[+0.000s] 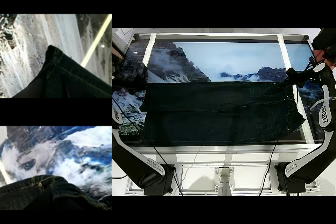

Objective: Fold the clothes and pants, and hang the long-sleeved shirts on hangers.

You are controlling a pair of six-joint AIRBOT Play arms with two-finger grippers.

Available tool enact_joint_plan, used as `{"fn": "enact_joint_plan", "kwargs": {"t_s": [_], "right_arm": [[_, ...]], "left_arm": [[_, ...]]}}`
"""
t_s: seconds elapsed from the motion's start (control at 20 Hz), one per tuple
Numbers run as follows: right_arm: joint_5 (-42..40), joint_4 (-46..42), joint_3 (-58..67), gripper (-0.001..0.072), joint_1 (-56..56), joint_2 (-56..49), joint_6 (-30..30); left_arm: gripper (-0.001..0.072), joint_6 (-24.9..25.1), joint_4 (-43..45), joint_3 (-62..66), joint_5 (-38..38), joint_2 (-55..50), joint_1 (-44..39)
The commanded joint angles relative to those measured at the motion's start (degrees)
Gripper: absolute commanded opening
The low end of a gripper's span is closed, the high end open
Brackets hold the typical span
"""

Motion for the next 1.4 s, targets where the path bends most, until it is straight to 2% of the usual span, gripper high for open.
{"fn": "enact_joint_plan", "kwargs": {"t_s": [0.0,0.1,0.2,0.3,0.4,0.55,0.6,1.15,1.25,1.3,1.35], "right_arm": [[0.09,0.0,0.04,0.0025,0.07,-0.04,-0.02],[0.11,0.0,0.04,0.0025,0.07,-0.04,-0.02],[0.11,-0.02,0.04,0.0025,0.07,-0.04,-0.02],[0.13,-0.02,0.04,0.0025,0.07,-0.04,-0.04],[0.13,-0.02,0.04,0.0025,0.07,-0.04,-0.15],[0.15,-0.04,0.04,0.0025,0.07,-0.04,-0.26],[0.13,-0.11,0.04,0.0025,0.07,-0.04,-0.26],[0.28,-0.2,0.04,0.0025,0.11,-0.07,-0.66],[0.37,-0.2,0.04,0.0025,0.11,-0.07,-0.66],[0.68,-0.2,0.04,0.0025,0.11,-0.07,-0.66],[1.07,-0.2,0.04,0.0026,0.11,-0.07,-0.66]], "left_arm": [[0.0246,-2.73,7.91,0.07,0.2,0.02,-1.55],[0.0246,-4.31,12.87,0.07,1.55,0.04,-2.8],[0.0248,-4.39,12.31,0.07,5.29,0.2,-3.78],[0.0303,-4.39,11.28,0.07,9.99,0.94,-4.66],[0.0303,-4.42,11.34,0.07,12.85,1.68,-5.07],[0.0314,-5.09,11.47,0.07,11.82,1.38,-4.9],[0.0375,-5.75,11.45,0.07,11.32,1.03,-4.9],[0.0378,-5.18,11.47,0.07,10.75,-1.95,-6.56],[0.035,-5.22,11.23,0.07,10.95,-2.08,-6.69],[0.027,-5.27,10.8,0.07,10.95,-2.08,-6.73],[0.0137,-5.25,9.55,0.07,10.99,-2.08,-6.73]]}}
